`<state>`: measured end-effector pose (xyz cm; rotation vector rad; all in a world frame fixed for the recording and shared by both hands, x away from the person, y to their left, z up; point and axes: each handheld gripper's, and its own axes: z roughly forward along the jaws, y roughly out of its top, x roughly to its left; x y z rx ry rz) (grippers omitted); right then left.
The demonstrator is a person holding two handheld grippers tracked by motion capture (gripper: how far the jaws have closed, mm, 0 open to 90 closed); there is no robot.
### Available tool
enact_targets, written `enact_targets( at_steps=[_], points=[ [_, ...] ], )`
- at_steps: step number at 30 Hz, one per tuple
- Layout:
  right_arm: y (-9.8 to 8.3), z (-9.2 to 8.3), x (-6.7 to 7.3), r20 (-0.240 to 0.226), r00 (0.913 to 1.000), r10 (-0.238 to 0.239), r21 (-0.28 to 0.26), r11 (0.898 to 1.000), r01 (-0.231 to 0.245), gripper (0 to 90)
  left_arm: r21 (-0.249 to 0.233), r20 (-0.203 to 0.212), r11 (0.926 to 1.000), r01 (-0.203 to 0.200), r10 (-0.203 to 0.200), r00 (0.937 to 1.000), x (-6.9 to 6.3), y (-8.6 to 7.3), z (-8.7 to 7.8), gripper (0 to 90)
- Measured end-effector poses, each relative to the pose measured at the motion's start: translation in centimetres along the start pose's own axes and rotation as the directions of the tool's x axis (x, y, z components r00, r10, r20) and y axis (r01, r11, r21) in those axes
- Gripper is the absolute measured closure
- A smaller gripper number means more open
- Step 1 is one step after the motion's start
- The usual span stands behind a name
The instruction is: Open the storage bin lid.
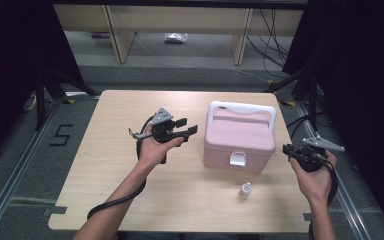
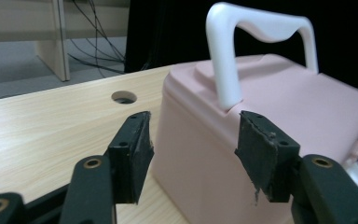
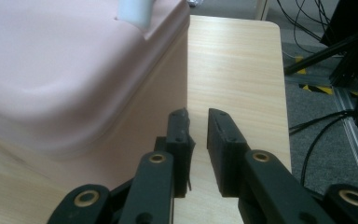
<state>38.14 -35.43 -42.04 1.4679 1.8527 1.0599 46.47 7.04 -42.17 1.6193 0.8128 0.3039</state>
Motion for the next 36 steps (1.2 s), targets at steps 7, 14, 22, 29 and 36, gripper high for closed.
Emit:
enact_targets(
  at_steps=[7,14,22,29,36],
  points=[
    [0.0,0.1,0.0,0.008,1.0,-0.001,-0.014,1.0,0.001,77.5,-0.015,0.019,0.9999,0.008,-0.007,0.9998,-0.8,1.6,1.1,44.8],
    [-0.2,-0.4,0.2,0.015,0.9995,0.029,-0.009,1.0,-0.029,77.5,0.01,0.019,1.0,-0.001,0.001,0.9998,-1.6,2.8,3.5,47.7],
    [-0.3,-0.6,0.3,-0.009,0.9997,0.021,-0.024,0.999,-0.022,77.5,0.031,-0.008,0.9995,0.006,-0.006,0.9999,-1.9,3.4,5.8,52.5],
    [-0.2,-0.6,0.6,0.002,1.0,0.008,-0.031,0.999,-0.008,77.4,0.05,-0.017,0.9987,-0.002,0.003,0.9999,-2.1,3.2,6.9,65.1],
    [-0.4,-1.2,1.1,0.004,0.9999,-0.015,-0.044,0.999,0.015,81.2,0.053,-0.013,0.9971,0.054,-0.054,0.9985,-2.2,3.5,6.7,73.2]
  ],
)
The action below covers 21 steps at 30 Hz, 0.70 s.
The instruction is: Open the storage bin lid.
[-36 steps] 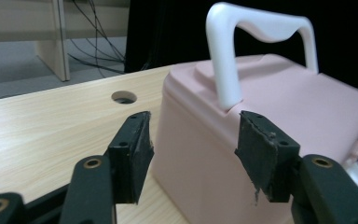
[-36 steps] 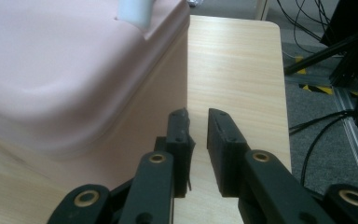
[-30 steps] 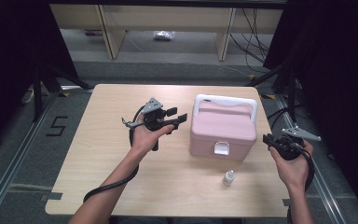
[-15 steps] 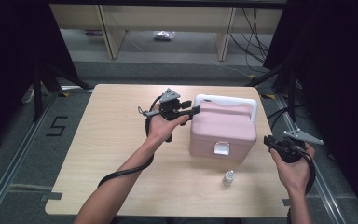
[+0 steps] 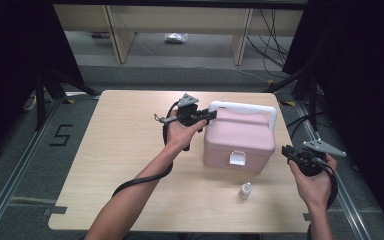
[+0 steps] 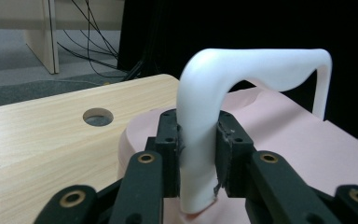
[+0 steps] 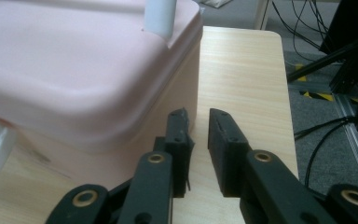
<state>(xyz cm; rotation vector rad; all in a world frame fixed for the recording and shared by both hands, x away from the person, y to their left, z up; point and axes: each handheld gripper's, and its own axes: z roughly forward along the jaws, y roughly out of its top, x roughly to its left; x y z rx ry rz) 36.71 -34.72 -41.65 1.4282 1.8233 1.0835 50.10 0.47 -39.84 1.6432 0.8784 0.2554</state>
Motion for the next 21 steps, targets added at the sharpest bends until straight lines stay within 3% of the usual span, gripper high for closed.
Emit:
enact_targets(
  at_steps=[1,3,5,6,7,8,9,10,12,13,16,17,19,20,21],
  points=[
    [-0.1,-0.2,0.3,-0.019,0.9997,0.018,-0.009,1.0,-0.018,85.0,0.007,-0.001,0.9999,0.007,-0.007,1.0,0.0,0.1,0.0,73.3],
    [-0.1,-0.4,0.6,-0.007,0.9996,0.029,0.0,1.0,-0.029,86.8,0.008,0.0,0.9998,0.017,-0.017,0.9999,-0.1,0.2,0.0,73.3],
    [-0.2,-0.6,0.6,-0.022,0.9998,0.004,-0.006,1.0,-0.004,90.0,0.017,-0.001,0.9994,0.03,-0.029,0.9996,-0.1,0.4,0.1,73.4],
    [-0.2,-1.0,1.0,-0.022,0.999,0.039,0.02,0.999,-0.039,90.0,0.011,-0.001,0.9993,0.036,-0.036,0.9993,-0.1,0.4,0.1,73.4],
    [-0.3,-0.9,0.8,-0.028,0.9996,-0.001,0.005,1.0,0.001,90.0,0.014,0.001,0.999,0.042,-0.042,0.9991,-0.1,0.4,0.1,73.4],
    [-0.3,-0.9,1.0,-0.035,0.9993,0.015,0.003,1.0,-0.015,90.0,0.02,-0.002,0.9986,0.048,-0.048,0.9988,-0.1,0.5,0.1,73.5],
    [-0.4,-1.0,1.0,-0.031,0.9995,-0.003,0.005,1.0,0.004,90.0,0.019,-0.001,0.9982,0.056,-0.056,0.9984,-0.1,0.6,0.1,73.5],
    [-0.5,-1.3,1.5,-0.042,0.9985,0.037,0.026,0.999,-0.036,90.0,0.016,0.004,0.9981,0.06,-0.06,0.9982,0.0,0.6,0.1,73.5],
    [-0.6,-1.2,1.5,-0.049,0.9984,0.028,0.01,1.0,-0.028,90.0,0.025,0.002,0.9967,0.077,-0.077,0.997,0.0,0.7,0.1,73.5],
    [-0.6,-1.3,1.4,-0.053,0.9986,0.001,0.012,1.0,0.0,90.0,0.029,0.004,0.9953,0.092,-0.092,0.9957,-0.1,0.8,0.1,73.5],
    [-0.6,-1.5,1.9,-0.064,0.9979,0.0,0.015,1.0,0.001,90.0,0.035,0.004,0.9942,0.101,-0.102,0.9948,0.0,1.0,0.1,73.6],
    [-0.6,-1.5,2.0,-0.087,0.9962,-0.002,0.002,1.0,0.002,90.0,0.039,0.006,0.9934,0.107,-0.108,0.9942,0.0,1.1,0.1,73.6],
    [-0.6,-1.5,2.2,-0.084,0.9964,0.011,0.003,1.0,-0.011,90.0,0.042,0.001,0.9922,0.118,-0.118,0.993,0.0,1.1,0.1,73.5],
    [-0.5,-1.6,2.2,-0.073,0.9973,-0.01,0.0,1.0,0.01,90.0,0.041,0.004,0.9916,0.123,-0.123,0.9924,0.0,1.1,0.1,73.6],
    [-0.6,-1.6,2.6,-0.082,0.9962,0.031,0.014,0.999,-0.03,90.0,0.043,0.007,0.991,0.127,-0.127,0.9918,0.1,1.1,0.2,73.6]
  ],
)
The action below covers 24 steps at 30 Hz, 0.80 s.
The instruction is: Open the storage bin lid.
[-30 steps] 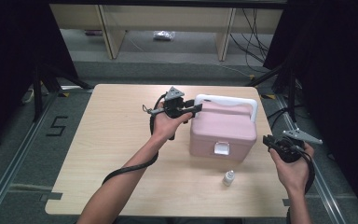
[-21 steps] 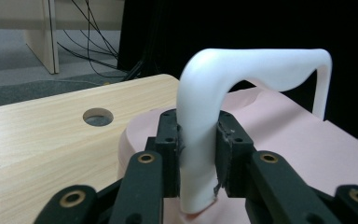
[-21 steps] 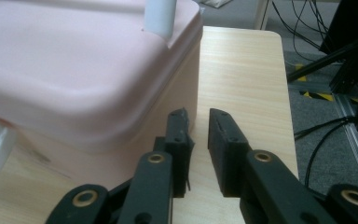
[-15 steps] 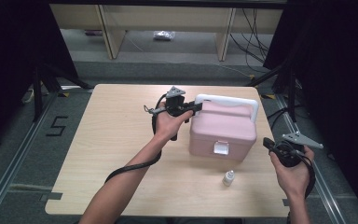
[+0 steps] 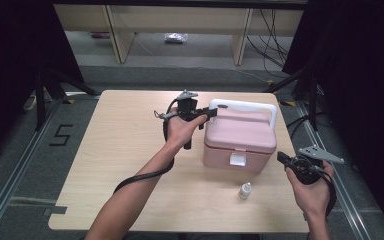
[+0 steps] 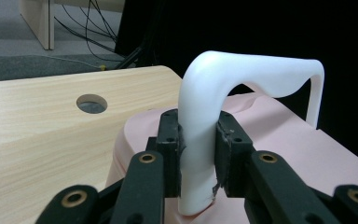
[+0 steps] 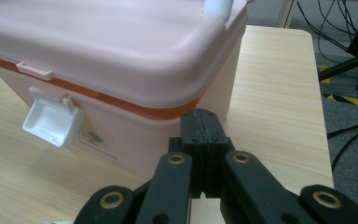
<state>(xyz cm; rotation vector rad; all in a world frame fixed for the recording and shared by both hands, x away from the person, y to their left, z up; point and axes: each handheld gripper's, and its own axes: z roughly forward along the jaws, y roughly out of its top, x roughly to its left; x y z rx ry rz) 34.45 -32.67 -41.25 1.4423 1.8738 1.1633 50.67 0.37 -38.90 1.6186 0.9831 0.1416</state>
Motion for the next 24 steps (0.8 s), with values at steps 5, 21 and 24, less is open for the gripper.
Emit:
enact_targets(
  at_steps=[5,21,24],
  points=[
    [0.17,0.33,0.18,-0.016,0.999,-0.043,-0.006,0.999,0.043,90.0,0.007,0.003,0.9998,0.018,-0.018,0.9998,0.1,0.05,0.06,73.6],
    [-0.15,0.75,0.73,-0.023,0.9996,-0.014,0.012,1.0,0.014,90.0,0.03,0.006,0.9992,0.024,-0.024,0.9997,0.12,0.38,0.04,73.7],
    [0.09,0.61,0.95,-0.016,0.9998,-0.013,0.008,1.0,0.013,90.0,0.024,0.012,0.9995,0.023,-0.023,0.9997,0.22,0.41,0.05,73.6]
  ],
)
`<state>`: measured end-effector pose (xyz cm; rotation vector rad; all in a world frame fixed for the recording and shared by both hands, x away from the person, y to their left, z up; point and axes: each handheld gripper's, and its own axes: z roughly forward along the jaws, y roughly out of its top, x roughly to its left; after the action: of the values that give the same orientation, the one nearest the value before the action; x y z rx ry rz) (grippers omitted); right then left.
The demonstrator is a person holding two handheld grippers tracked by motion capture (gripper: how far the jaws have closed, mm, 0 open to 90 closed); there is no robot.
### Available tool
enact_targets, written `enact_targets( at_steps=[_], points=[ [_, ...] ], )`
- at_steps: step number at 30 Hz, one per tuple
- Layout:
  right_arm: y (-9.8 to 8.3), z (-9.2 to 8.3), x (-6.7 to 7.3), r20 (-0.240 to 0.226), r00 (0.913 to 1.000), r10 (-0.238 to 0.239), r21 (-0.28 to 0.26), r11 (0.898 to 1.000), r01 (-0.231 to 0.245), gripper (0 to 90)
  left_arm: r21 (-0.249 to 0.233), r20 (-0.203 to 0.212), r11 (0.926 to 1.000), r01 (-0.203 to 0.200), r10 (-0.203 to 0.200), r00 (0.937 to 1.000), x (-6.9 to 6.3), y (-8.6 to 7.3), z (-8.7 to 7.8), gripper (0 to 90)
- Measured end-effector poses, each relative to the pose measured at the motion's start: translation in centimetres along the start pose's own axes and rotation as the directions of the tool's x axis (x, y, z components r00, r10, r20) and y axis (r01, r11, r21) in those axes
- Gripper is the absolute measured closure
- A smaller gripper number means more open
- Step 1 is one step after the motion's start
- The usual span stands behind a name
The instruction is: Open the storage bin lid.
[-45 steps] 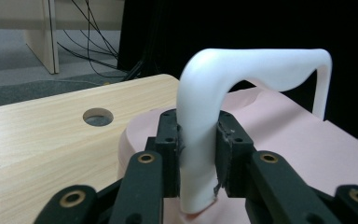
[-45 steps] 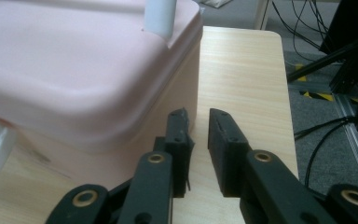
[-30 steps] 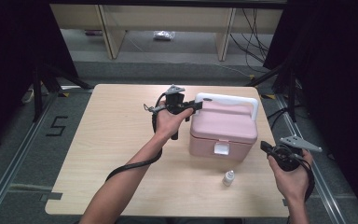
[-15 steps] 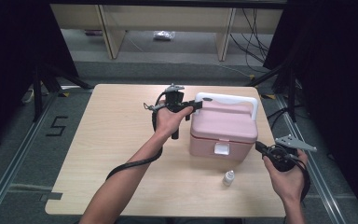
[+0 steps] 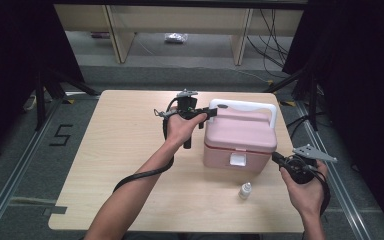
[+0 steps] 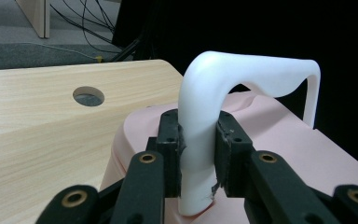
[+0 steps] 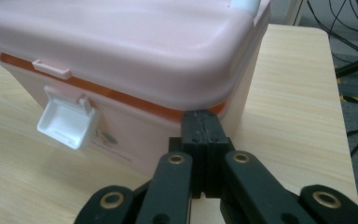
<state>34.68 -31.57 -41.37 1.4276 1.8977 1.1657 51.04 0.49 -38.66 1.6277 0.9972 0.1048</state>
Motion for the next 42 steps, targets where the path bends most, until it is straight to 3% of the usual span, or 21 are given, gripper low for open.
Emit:
enact_targets(
  at_steps=[1,3,6,8,9,12,13,14,15,20,22,25,26,28,29,31,32,35,36,40,42],
  points=[
    [0.1,0.0,-0.2,0.005,0.9994,-0.033,-0.02,0.999,0.033,90.0,-0.006,0.001,0.9999,-0.009,0.009,1.0,0.0,0.0,0.0,73.5],
    [0.1,0.0,-0.3,0.007,0.9992,-0.04,-0.04,0.998,0.04,90.0,-0.011,-0.009,0.9992,-0.038,0.038,0.9992,-0.1,0.0,-0.1,73.2],
    [0.3,0.0,-0.2,0.006,0.9997,-0.022,-0.048,0.999,0.022,90.0,-0.027,-0.006,0.9971,-0.071,0.071,0.9975,-0.2,0.1,-0.1,70.9],
    [0.3,-0.1,0.1,-0.002,1.0,0.004,-0.048,0.999,-0.004,90.0,-0.039,-0.002,0.9955,-0.086,0.086,0.9963,-0.4,0.1,-0.2,62.9],
    [0.4,0.0,-0.1,0.004,0.9997,-0.023,-0.065,0.998,0.023,90.0,-0.046,-0.004,0.9938,-0.101,0.101,0.9949,-0.5,0.1,-0.3,59.5],
    [0.6,-0.1,-0.1,0.005,0.9997,-0.023,-0.066,0.998,0.023,90.0,-0.067,-0.013,0.9861,-0.152,0.151,0.9884,-1.0,0.0,-0.8,49.7],
    [0.6,-0.2,0.2,0.004,0.9998,0.019,-0.064,0.998,-0.019,90.0,-0.07,-0.017,0.9835,-0.167,0.166,0.9859,-1.1,0.0,-1.2,48.3],
    [0.8,-0.2,-0.1,0.017,0.9996,-0.024,-0.07,0.997,0.025,90.0,-0.07,-0.023,0.9807,-0.183,0.181,0.9831,-1.3,-0.1,-1.5,47.4],
    [0.9,-0.3,-0.2,0.016,0.9995,-0.026,-0.072,0.997,0.027,90.0,-0.076,-0.028,0.977,-0.199,0.197,0.9799,-1.3,-0.2,-1.9,46.4],
    [1.0,-0.4,0.1,0.01,0.9999,0.009,-0.079,0.997,-0.008,90.0,-0.112,-0.032,0.9659,-0.234,0.231,0.9723,-1.7,-0.4,-4.2,50.7],
    [1.1,-0.3,-0.1,0.014,0.9997,-0.022,-0.083,0.996,0.023,90.0,-0.119,-0.029,0.9627,-0.243,0.241,0.97,-1.9,-0.4,-4.8,51.6],
    [1.3,-0.4,0.1,0.012,0.9999,0.005,-0.088,0.996,-0.004,90.0,-0.137,-0.017,0.9495,-0.282,0.283,0.959,-2.4,-0.7,-6.0,61.9],
    [1.5,-0.5,0.0,0.016,0.9998,-0.012,-0.089,0.996,0.013,90.0,-0.137,-0.014,0.9444,-0.299,0.3,0.9539,-2.5,-0.8,-6.3,70.9],
    [1.6,-0.5,0.2,0.016,0.9998,0.014,-0.095,0.995,-0.012,90.0,-0.129,0.004,0.9359,-0.328,0.331,0.9436,-3.0,-1.3,-7.0,74.6],
    [1.7,-0.4,0.0,0.023,0.9995,-0.021,-0.099,0.995,0.023,90.0,-0.127,0.012,0.9327,-0.337,0.342,0.9397,-3.2,-1.6,-7.3,77.7],
    [1.9,-0.5,0.2,0.025,0.9997,0.001,-0.096,0.995,0.001,90.0,-0.126,0.032,0.9282,-0.35,0.356,0.9338,-3.4,-2.1,-7.7,81.9],
    [2.0,-0.4,0.0,0.031,0.9989,-0.035,-0.103,0.994,0.038,90.0,-0.127,0.04,0.9282,-0.35,0.357,0.9332,-3.4,-2.3,-7.8,84.3],
    [2.2,-0.4,0.0,0.029,0.9991,-0.032,-0.099,0.994,0.035,90.0,-0.124,0.057,0.9204,-0.371,0.38,0.9233,-3.8,-3.1,-8.2,88.6],
    [2.2,-0.6,0.2,0.028,0.9996,-0.001,-0.091,0.996,0.003,90.0,-0.121,0.063,0.9208,-0.371,0.38,0.9229,-3.9,-3.2,-8.2,89.2],
    [2.6,-0.5,-0.1,0.035,0.9982,-0.049,-0.107,0.993,0.053,90.0,-0.12,0.087,0.9119,-0.393,0.404,0.9108,-4.2,-4.3,-8.3,89.5],
    [2.7,-0.5,0.3,0.022,0.9997,-0.004,-0.101,0.995,0.006,90.0,-0.113,0.091,0.9064,-0.407,0.417,0.9042,-4.3,-4.8,-8.2,89.5]
  ],
)
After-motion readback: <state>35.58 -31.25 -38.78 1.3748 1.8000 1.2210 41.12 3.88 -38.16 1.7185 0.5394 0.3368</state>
